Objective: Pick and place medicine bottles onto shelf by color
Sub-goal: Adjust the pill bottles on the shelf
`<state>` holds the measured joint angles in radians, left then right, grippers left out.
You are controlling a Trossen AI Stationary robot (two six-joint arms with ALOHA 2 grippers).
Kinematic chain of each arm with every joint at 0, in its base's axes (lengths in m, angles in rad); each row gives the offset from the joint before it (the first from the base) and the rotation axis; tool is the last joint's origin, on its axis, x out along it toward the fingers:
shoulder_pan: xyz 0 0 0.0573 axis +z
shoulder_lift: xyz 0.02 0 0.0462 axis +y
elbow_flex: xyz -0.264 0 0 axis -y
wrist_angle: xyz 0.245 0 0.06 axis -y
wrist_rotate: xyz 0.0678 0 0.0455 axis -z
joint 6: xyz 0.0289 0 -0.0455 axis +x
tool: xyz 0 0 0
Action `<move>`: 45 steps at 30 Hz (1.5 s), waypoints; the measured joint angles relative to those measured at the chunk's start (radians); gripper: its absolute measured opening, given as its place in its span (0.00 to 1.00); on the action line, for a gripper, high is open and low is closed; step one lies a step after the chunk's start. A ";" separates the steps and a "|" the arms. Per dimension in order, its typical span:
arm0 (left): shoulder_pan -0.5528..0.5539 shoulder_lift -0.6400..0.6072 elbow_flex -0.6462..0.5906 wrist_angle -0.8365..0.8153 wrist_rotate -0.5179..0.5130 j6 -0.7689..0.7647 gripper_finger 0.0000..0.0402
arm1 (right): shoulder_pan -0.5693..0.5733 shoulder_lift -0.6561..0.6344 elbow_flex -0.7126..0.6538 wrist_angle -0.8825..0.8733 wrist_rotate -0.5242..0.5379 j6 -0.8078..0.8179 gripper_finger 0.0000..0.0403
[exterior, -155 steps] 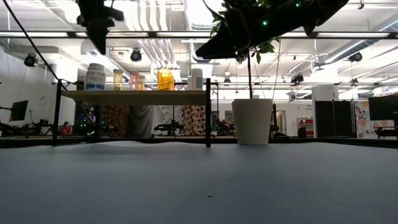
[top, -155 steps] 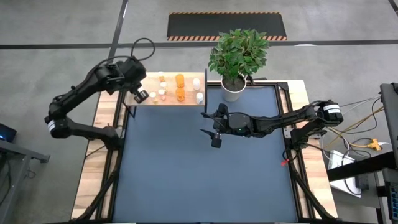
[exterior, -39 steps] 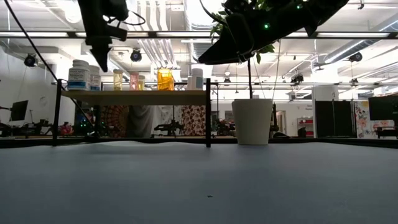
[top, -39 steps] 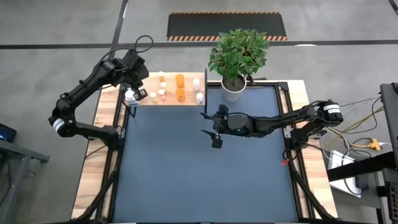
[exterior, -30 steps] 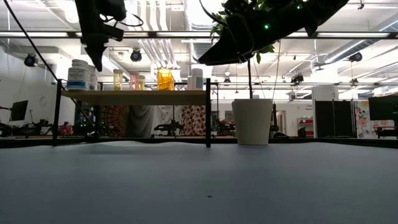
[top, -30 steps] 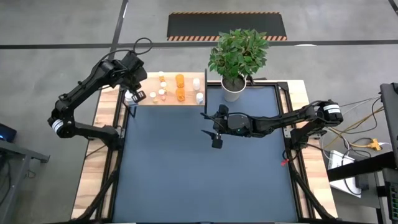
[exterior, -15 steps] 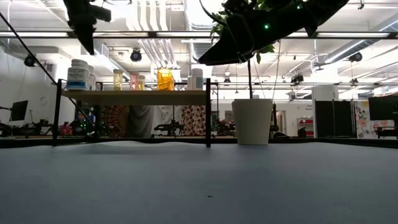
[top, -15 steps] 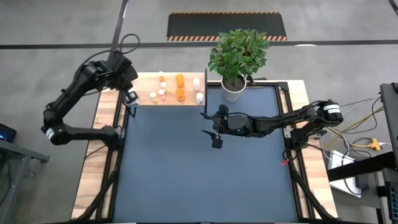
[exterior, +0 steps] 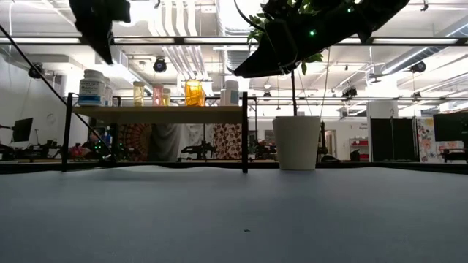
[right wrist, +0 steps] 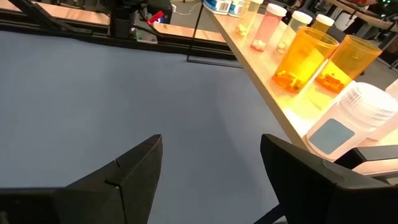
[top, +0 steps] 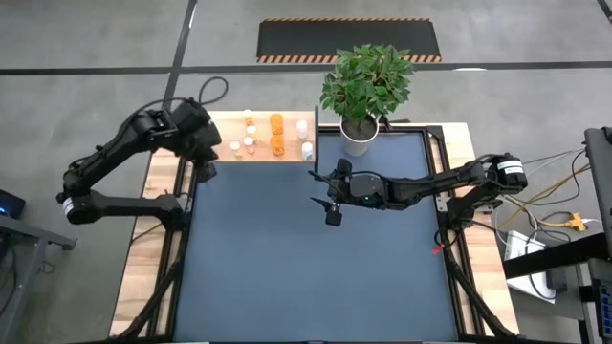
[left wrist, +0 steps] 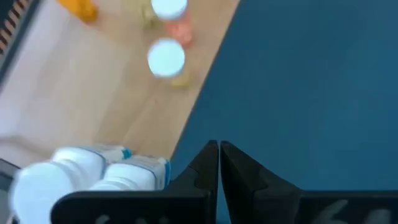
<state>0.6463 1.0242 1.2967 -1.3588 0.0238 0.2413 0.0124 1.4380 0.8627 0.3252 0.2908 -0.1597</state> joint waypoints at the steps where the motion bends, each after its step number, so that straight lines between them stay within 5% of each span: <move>1: -0.003 0.002 -0.018 0.002 -0.003 0.000 0.00 | 0.000 0.000 0.000 0.000 0.000 0.002 0.65; 9: -0.003 0.040 -0.143 -0.019 -0.158 -0.006 0.00 | 0.000 0.000 0.000 -0.005 0.000 0.001 0.65; 18: -0.003 0.067 -0.145 -0.064 -0.310 0.004 0.00 | 0.000 0.000 0.000 -0.006 -0.001 0.002 0.65; 32: -0.016 0.068 -0.114 -0.056 -0.247 0.007 0.00 | 0.000 0.000 0.000 -0.006 -0.001 0.002 0.65; 37: -0.036 0.072 -0.044 0.093 -0.220 0.050 0.00 | 0.000 0.000 0.000 -0.006 -0.001 0.001 0.65; 41: -0.036 0.072 0.005 0.182 -0.362 0.088 0.00 | 0.000 0.000 0.000 -0.006 -0.001 0.001 0.65; 45: -0.035 0.071 0.052 0.089 -0.486 0.090 0.00 | 0.000 0.000 0.000 -0.006 -0.001 0.005 0.65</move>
<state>0.6109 1.0947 1.3485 -1.2695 -0.4626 0.3313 0.0124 1.4380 0.8627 0.3187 0.2897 -0.1552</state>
